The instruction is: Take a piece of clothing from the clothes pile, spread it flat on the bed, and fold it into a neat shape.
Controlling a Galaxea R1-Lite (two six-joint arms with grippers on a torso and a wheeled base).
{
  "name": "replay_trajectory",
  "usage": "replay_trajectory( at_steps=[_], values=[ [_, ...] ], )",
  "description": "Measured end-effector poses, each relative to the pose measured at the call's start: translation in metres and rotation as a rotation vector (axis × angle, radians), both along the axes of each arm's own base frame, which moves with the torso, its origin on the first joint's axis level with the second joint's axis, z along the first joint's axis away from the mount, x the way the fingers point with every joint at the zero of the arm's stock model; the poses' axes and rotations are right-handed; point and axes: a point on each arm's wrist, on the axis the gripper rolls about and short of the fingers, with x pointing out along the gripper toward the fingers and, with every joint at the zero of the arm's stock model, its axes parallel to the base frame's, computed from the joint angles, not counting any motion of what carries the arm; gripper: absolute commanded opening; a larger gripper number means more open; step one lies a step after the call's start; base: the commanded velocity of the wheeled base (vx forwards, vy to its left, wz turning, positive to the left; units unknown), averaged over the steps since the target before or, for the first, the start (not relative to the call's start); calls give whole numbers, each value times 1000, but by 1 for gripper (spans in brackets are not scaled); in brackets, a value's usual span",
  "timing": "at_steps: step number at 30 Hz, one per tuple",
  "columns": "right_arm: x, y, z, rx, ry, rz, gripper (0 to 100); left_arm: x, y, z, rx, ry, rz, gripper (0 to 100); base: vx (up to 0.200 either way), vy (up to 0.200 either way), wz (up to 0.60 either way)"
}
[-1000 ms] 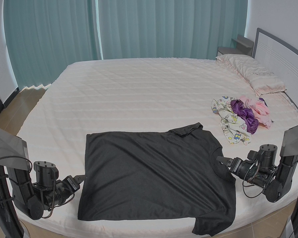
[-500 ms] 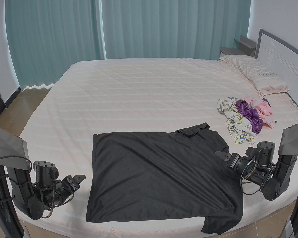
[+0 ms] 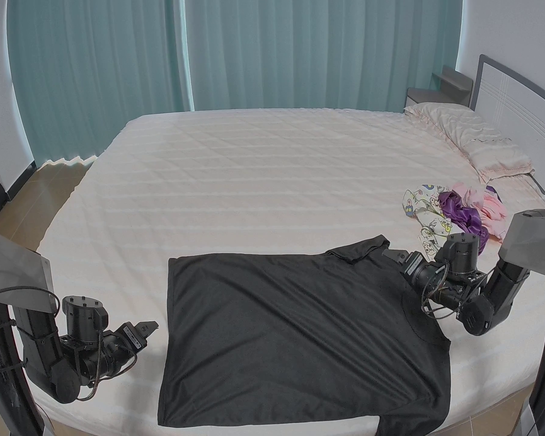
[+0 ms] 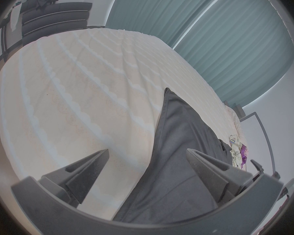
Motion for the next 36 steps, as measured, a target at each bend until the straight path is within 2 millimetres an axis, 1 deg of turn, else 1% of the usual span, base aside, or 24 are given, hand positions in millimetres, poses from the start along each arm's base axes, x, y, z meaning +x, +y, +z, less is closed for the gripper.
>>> replay_trajectory(
  at_steps=[5, 8, 14, 17, 23, 36],
  values=[
    [30, 15, 6, 49, -5, -5, 100, -1, -1, 0, -1, 2, -3, 100, 0, 0, 0],
    [46, 25, 4, 56, 5, 0, 100, -1, -2, 0, -1, 2, -5, 100, 0, 0, 0],
    [71, 48, -9, 40, 56, 2, 100, -1, -2, 0, -5, 3, -1, 100, 0, 0, 0],
    [77, 55, -20, 25, 90, 2, 100, -1, -2, -1, -9, 7, 5, 100, 0, 0, 0],
    [86, 59, -32, 16, 110, 1, 100, -2, -2, -3, -8, 17, 9, 100, 0, 0, 0],
    [121, 63, -37, 10, 107, -13, 100, -2, -2, -5, -8, 28, 13, 100, 0, 0, 0]
  ],
)
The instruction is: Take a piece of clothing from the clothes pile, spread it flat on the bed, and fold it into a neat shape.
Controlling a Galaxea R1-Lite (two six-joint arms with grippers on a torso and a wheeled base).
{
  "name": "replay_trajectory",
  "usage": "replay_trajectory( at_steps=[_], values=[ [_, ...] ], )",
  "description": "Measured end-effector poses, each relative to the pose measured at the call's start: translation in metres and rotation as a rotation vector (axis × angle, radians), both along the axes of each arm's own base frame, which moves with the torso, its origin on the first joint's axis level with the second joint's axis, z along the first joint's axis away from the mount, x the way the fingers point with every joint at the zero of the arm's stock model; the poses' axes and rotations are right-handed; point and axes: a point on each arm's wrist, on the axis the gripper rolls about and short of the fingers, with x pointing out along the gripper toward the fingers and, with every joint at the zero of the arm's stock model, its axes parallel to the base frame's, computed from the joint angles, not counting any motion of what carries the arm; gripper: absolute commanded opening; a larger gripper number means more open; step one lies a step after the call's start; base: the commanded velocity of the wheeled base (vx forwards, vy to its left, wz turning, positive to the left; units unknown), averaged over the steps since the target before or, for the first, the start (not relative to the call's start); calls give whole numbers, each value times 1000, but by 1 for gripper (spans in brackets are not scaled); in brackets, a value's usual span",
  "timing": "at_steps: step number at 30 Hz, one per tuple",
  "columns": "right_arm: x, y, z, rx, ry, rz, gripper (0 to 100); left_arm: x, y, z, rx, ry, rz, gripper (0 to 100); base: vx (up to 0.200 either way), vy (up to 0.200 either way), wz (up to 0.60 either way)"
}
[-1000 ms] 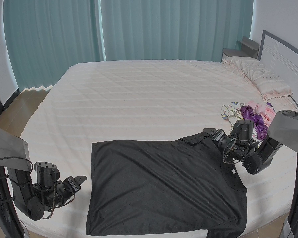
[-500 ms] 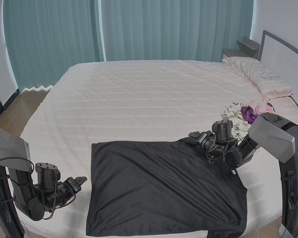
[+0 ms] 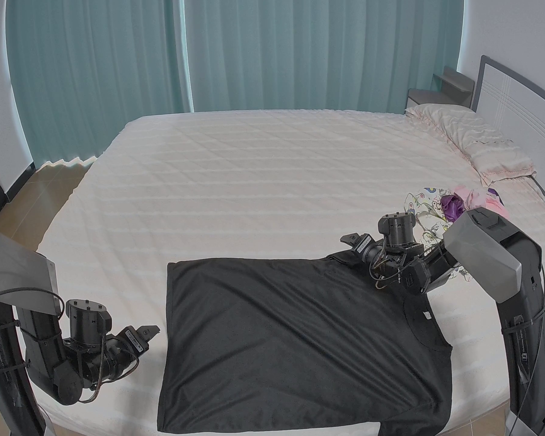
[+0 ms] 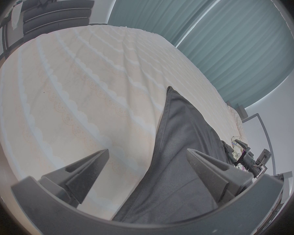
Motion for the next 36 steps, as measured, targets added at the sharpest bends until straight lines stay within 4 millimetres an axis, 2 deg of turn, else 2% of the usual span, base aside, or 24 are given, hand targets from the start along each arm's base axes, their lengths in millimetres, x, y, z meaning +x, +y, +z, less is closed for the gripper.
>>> replay_trajectory(
  at_steps=[4, 9, 14, 25, 36],
  values=[
    [11, 2, 3, 17, -42, 1, 100, 0, 0, 0, -5, 3, 4, 100, 0, 0, 0],
    [29, 1, 22, 74, -209, -9, 100, 0, 0, -1, -10, 4, 10, 100, 0, 0, 0],
    [40, -6, 32, 113, -340, -20, 100, 0, 0, -1, -12, 5, 12, 100, 0, 0, 0],
    [50, -28, 17, 77, -349, -57, 100, 0, 0, -2, -12, 9, 13, 100, 0, 0, 0],
    [47, -52, -1, -154, -318, -17, 100, 0, 0, -2, -12, 11, 12, 100, 0, 0, 0]
  ],
)
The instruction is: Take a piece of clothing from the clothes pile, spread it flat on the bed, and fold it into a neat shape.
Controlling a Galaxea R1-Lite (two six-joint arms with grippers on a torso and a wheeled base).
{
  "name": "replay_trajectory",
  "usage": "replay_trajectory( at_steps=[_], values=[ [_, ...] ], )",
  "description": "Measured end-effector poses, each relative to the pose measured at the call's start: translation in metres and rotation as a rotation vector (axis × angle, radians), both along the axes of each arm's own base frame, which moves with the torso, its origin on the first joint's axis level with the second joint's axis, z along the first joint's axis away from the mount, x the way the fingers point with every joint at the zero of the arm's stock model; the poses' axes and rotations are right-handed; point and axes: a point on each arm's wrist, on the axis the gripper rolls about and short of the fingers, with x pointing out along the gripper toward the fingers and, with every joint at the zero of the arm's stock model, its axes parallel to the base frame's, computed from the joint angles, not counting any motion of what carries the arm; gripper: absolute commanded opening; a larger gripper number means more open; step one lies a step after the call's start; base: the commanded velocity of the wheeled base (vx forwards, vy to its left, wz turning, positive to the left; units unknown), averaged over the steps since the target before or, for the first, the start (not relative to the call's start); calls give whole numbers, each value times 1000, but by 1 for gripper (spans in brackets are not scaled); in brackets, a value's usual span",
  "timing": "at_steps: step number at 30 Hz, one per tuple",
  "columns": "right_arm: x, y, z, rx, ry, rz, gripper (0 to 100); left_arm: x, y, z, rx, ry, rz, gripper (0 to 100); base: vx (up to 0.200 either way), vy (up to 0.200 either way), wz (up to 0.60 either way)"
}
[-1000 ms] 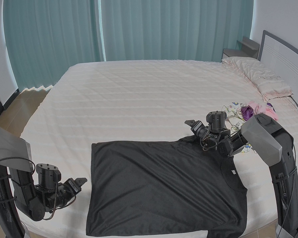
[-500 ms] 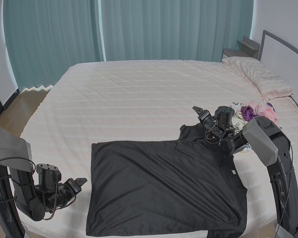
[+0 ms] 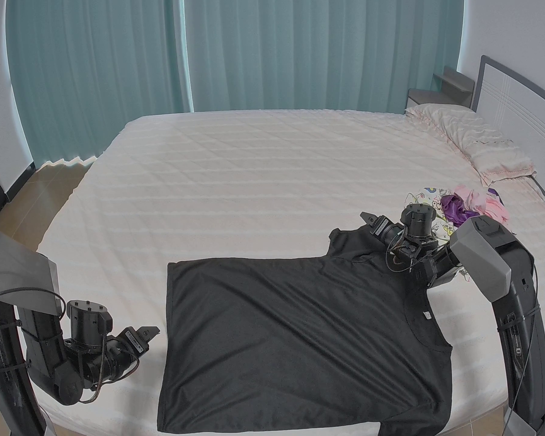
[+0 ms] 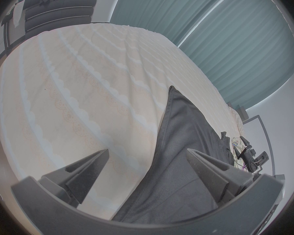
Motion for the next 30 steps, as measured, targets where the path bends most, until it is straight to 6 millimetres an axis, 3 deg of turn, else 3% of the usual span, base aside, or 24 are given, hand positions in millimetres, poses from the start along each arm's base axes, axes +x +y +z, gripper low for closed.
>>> replay_trajectory(
  at_steps=[16, 17, 23, 30],
  values=[
    [1, -20, -30, -146, 61, 23, 100, -1, 0, 0, 1, 3, -1, 100, 0, 0, 0],
    [1, -20, -32, -148, 65, 24, 0, -1, 0, 0, 1, 3, -1, 100, 0, 0, 0],
    [4, -22, -41, -157, 83, 18, 0, -1, 0, 0, 0, 4, -1, 100, 0, 0, 0],
    [13, -27, -35, -154, 41, -13, 0, -1, -3, -1, -9, 6, -6, 100, 0, 0, 0]
  ],
)
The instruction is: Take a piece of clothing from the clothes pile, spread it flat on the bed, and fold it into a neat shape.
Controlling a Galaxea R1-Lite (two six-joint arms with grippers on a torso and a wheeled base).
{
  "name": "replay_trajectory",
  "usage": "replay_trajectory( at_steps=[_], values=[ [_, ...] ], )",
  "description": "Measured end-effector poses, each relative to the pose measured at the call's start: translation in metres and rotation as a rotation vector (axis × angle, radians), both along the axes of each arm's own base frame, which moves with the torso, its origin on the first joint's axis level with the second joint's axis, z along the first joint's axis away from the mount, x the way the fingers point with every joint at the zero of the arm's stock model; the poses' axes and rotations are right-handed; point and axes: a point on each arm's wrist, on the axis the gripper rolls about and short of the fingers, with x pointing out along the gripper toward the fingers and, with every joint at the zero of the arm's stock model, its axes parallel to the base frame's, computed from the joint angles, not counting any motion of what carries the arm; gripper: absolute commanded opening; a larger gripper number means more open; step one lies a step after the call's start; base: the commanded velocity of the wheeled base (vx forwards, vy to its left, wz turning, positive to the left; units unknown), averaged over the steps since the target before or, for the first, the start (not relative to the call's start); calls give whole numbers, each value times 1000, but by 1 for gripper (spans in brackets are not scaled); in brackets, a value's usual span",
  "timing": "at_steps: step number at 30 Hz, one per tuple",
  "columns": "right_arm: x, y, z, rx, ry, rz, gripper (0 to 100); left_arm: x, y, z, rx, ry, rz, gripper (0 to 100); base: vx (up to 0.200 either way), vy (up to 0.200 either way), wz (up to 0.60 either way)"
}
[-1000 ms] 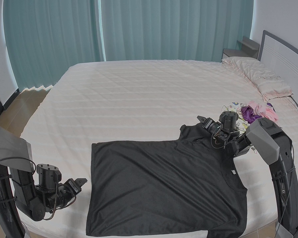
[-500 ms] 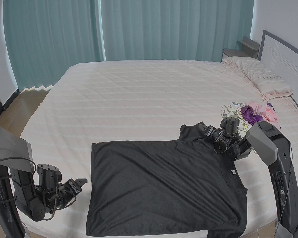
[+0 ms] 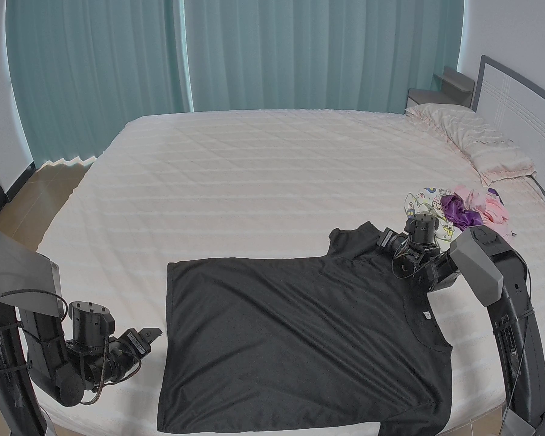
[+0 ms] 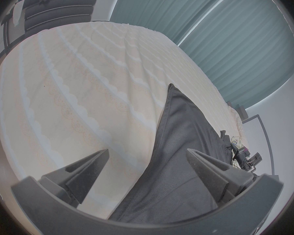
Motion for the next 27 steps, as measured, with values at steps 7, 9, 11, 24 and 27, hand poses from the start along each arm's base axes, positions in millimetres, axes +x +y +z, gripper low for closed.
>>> replay_trajectory(
  at_steps=[7, 9, 11, 24, 27],
  values=[
    [10, -6, 16, 4, -69, -35, 0, 0, -1, 0, 1, 0, -1, 100, 0, 0, 0],
    [12, -8, 18, 6, -80, -41, 0, 0, -1, 0, 1, 1, -2, 100, 0, 0, 0],
    [13, -9, 20, 7, -88, -43, 0, 0, -1, 0, 1, 0, -2, 100, 0, 0, 0],
    [24, -10, 33, 5, -157, -95, 0, 0, -1, -1, 2, 4, -1, 100, 0, 0, 0],
    [24, -9, 30, -1, -146, -93, 100, 0, -1, -1, 2, 3, -1, 100, 0, 0, 0]
  ],
)
